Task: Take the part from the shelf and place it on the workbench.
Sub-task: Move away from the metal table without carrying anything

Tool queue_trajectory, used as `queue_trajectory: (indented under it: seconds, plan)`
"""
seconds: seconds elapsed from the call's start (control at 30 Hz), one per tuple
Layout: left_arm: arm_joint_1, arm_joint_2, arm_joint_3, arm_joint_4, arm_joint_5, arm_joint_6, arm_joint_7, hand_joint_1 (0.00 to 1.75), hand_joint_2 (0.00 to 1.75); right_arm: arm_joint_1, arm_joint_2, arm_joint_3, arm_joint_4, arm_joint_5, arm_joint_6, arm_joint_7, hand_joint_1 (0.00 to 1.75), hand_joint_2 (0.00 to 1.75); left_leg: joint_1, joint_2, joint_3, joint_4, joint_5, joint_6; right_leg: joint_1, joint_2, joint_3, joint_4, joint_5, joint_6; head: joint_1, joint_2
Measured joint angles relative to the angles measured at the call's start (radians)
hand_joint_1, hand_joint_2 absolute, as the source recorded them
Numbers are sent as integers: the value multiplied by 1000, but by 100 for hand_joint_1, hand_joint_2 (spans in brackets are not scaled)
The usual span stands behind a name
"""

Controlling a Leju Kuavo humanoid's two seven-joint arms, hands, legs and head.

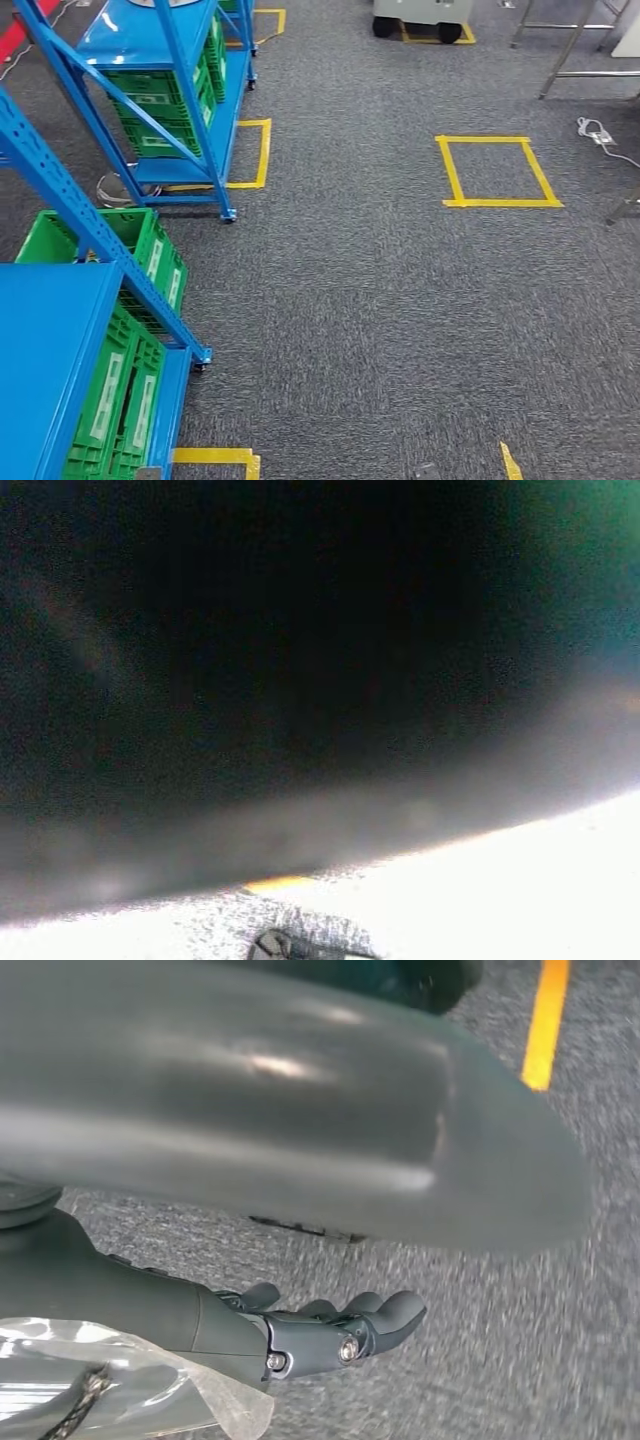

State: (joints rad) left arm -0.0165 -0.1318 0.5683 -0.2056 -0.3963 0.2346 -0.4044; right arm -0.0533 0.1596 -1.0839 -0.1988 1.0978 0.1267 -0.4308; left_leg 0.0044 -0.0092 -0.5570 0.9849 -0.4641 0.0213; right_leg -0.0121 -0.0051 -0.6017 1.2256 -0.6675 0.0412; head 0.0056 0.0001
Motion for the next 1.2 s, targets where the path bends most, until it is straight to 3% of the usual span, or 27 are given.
queue_trajectory:
  seconds: [0.03,0.07,0.13,0.2,0.27,0.33,0.4,0.47,0.53,0.57,0.63,0.67,0.73,0.77,0.83,0.9,0.97,1.03,1.07,1.1,1.13,1.2]
  plan:
    - [0,0,3,0,-1,-1,3,0,0,1,1,0,1,0,-2,-2,0,0,0,-15,1,0,0,1,0,3,-24,37,-1,0,0,0]
    - [1,0,5,0,-2,-2,5,0,0,1,1,1,1,-1,-4,-5,0,0,0,-30,2,1,-1,1,0,4,-33,37,18,0,0,0]
    - [2,2,7,0,-10,-5,6,0,0,0,2,3,2,-8,-8,-13,0,0,0,-59,6,2,-2,-2,-2,19,1,-67,98,-3,0,0]
    - [1,4,7,0,-20,-8,2,0,0,0,2,3,2,-17,-14,-18,0,0,0,-85,3,7,-4,-10,-7,71,47,-182,147,-9,-1,0]
    - [0,6,7,0,-30,-10,-3,0,0,1,3,3,2,-26,-19,-20,0,0,3,-109,-7,10,0,-25,-8,99,65,-218,149,-16,-1,0]
    - [2,8,6,1,-43,-10,-9,0,0,1,5,1,2,-38,-24,-21,0,0,7,-123,-16,11,3,-39,-7,79,68,-224,153,-27,-1,0]
    - [0,10,4,1,-56,-8,-14,0,0,1,8,-2,2,-50,-28,-21,0,0,5,-81,-37,53,-24,-50,-9,50,73,-231,157,-39,-7,0]
    - [-6,10,2,1,-67,-7,-19,0,0,4,10,-6,2,-58,-31,-20,0,0,4,-20,-92,172,-87,-58,-7,16,76,-234,155,-47,-14,0]
    - [-8,8,-1,1,-74,-7,-24,0,0,6,11,-10,2,-64,-32,-17,0,0,6,-1,-145,284,-127,-62,-4,-17,77,-234,152,-50,-14,0]
    - [-7,8,-3,1,-78,-5,-25,0,0,6,12,-12,2,-67,-34,-15,0,0,6,2,-148,295,-121,-62,-3,-31,78,-233,151,-51,-15,0]
    - [-5,8,-6,1,-87,-2,-28,0,0,4,12,-15,2,-73,-38,-10,0,0,5,15,-96,203,-62,-56,-1,-56,82,-233,148,-49,-15,0]
    - [-6,8,-8,1,-92,1,-29,0,0,3,13,-18,2,-77,-40,-8,0,0,1,38,-57,130,-33,-49,1,-66,85,-233,146,-46,-15,0]
    - [-10,8,-15,1,-100,3,-29,0,0,3,14,-25,2,-83,-43,-3,0,0,-8,76,-5,30,-6,-34,7,-87,90,-232,140,-39,-13,0]
    - [-10,8,-18,1,-103,3,-29,0,0,2,15,-29,2,-86,-44,-1,0,0,-12,82,1,14,-6,-27,9,-97,92,-232,138,-34,-13,0]
    - [-7,7,-21,1,-107,4,-29,0,0,0,15,-35,2,-89,-45,2,0,0,-12,62,-1,8,-3,-16,9,-111,95,-234,133,-25,-13,0]
    - [-5,5,-23,1,-109,6,-28,0,0,-1,16,-38,2,-92,-46,4,0,0,-6,41,2,-1,4,-5,7,-78,84,-205,107,-15,-9,0]
    - [-8,1,-24,1,-113,16,-27,0,0,2,16,-43,2,-99,-46,7,0,0,-3,19,2,-4,7,3,3,-22,34,-92,45,-9,-4,0]
    - [-11,-8,-26,1,-114,34,-26,0,0,7,16,-53,2,-105,-44,8,0,0,-4,-7,1,-3,7,6,2,0,-29,35,0,-6,-2,0]
    - [-17,-18,-26,1,-104,49,-19,0,0,9,16,-57,2,-97,-40,12,0,0,-4,-20,1,-3,7,6,2,3,-44,55,5,-5,-2,0]
    - [-39,-35,-24,1,-85,77,9,0,0,9,14,-56,2,-78,-35,19,0,0,-4,-35,1,-1,8,6,1,4,-41,35,33,-4,-2,0]
    - [-78,-55,-21,1,-64,115,54,0,0,8,12,-53,2,-55,-29,28,0,0,-3,-54,0,1,8,4,-1,10,-20,-22,76,-4,-2,0]
    - [-195,-100,-14,0,-35,188,167,0,0,0,6,-41,2,-18,-19,48,0,0,-1,-93,-8,10,10,-3,-8,47,33,-155,143,-4,2,0]
